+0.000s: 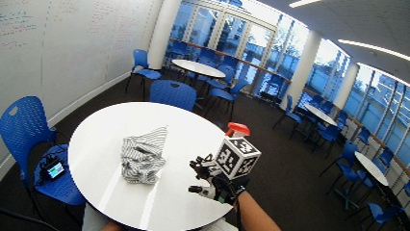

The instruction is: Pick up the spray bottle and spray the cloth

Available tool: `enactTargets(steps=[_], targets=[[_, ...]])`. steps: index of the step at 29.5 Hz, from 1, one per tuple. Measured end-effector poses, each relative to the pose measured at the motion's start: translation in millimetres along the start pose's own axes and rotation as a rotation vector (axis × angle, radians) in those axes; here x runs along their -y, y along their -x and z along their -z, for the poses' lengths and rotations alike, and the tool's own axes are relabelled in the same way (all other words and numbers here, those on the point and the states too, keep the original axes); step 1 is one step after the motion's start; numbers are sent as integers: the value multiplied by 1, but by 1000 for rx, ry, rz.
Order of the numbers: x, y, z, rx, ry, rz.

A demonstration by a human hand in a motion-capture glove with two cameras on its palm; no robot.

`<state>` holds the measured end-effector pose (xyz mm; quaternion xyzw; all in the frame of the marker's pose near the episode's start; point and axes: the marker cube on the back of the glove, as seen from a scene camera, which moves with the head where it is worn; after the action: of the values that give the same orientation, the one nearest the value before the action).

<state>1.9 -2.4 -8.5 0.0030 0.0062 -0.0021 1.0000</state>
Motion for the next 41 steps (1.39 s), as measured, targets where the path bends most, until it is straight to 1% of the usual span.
enactTargets(steps=[13, 21, 24, 27, 33, 38, 41], targets=[[-6, -33, 95, -120, -112, -41], [0, -28, 108, -134, -138, -28], [0, -26, 111, -126, -176, -26], [-1, -26, 120, -102, -273, -40], [-4, -34, 137, 26, -551, -130], [-11, -56, 151, 218, -823, -333], [-12, -69, 160, 288, -946, -446]])
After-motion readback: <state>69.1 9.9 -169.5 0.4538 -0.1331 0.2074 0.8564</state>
